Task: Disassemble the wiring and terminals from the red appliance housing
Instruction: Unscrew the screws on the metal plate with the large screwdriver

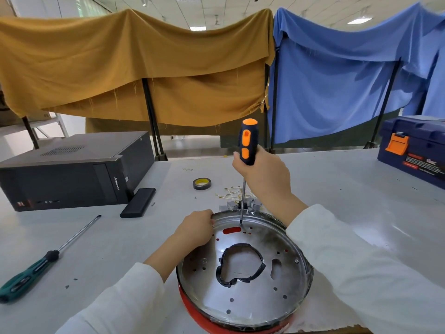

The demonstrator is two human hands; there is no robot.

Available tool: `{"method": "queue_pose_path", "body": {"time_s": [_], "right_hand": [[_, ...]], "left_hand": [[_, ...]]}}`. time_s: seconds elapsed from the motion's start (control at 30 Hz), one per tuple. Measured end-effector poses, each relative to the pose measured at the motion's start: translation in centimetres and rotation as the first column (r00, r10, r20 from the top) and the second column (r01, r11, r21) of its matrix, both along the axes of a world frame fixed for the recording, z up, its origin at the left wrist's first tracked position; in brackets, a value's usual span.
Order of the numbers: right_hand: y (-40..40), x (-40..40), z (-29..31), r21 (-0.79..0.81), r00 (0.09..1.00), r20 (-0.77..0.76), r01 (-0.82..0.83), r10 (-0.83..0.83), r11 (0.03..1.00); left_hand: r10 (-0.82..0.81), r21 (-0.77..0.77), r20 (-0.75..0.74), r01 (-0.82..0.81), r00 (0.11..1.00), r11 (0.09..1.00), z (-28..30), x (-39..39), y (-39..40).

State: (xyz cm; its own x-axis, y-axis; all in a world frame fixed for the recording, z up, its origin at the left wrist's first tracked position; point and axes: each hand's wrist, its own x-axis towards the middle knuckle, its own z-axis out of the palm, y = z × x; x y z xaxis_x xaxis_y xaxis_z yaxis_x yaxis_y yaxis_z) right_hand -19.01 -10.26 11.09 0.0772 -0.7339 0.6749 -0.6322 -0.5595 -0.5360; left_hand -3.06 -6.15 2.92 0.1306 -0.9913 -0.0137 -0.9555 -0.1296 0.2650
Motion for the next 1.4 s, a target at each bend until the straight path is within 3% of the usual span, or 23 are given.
{"method": "queue_pose_path", "body": {"time_s": [0.23,0.33,0.5,0.7,0.9,1.0,1.17,1.4], "right_hand": [[-0.3,2.5,1.4,0.013,0.984,-0.174,0.044,-0.041,0.999],[-0.9,2.3,2.3,0.057,0.968,-0.234,0.111,-0.095,0.992],[-1.6,1.6,2.9,0.092,0.959,-0.233,0.185,-0.159,0.978],[-2.1,1.6,2.7,0.076,0.953,-0.242,0.207,-0.183,0.975],[-2.4,2.3,2.8,0.101,0.959,-0.226,0.198,-0.171,0.975],[-2.3,2.6,2.4,0.11,0.967,-0.213,0.168,-0.141,0.98],[-2.6,1.8,2.1,0.15,0.982,-0.179,0.08,-0.053,0.985],[-3.1,0.9,2.5,0.224,0.968,-0.165,-0.149,0.188,0.963]], "left_hand": [[0.035,0.117,0.132,-0.05,0.991,0.992,1.3,-0.9,-0.3],[-0.014,0.084,0.076,0.008,0.997,0.996,1.4,-1.3,-0.6],[-0.092,-0.032,-0.115,0.089,0.989,0.996,0.8,-2.1,-1.0],[0.024,-0.038,-0.07,-0.027,0.997,0.999,0.1,-2.7,-0.4],[0.017,-0.022,-0.041,-0.018,0.999,1.0,0.4,-2.9,-0.3],[-0.046,-0.031,-0.131,0.042,0.99,0.999,0.3,-2.9,-0.8],[-0.109,-0.059,-0.02,0.107,0.994,0.992,-0.5,-2.6,-0.8],[-0.194,-0.048,0.004,0.194,0.981,0.98,0.0,-1.8,-1.0]]}}
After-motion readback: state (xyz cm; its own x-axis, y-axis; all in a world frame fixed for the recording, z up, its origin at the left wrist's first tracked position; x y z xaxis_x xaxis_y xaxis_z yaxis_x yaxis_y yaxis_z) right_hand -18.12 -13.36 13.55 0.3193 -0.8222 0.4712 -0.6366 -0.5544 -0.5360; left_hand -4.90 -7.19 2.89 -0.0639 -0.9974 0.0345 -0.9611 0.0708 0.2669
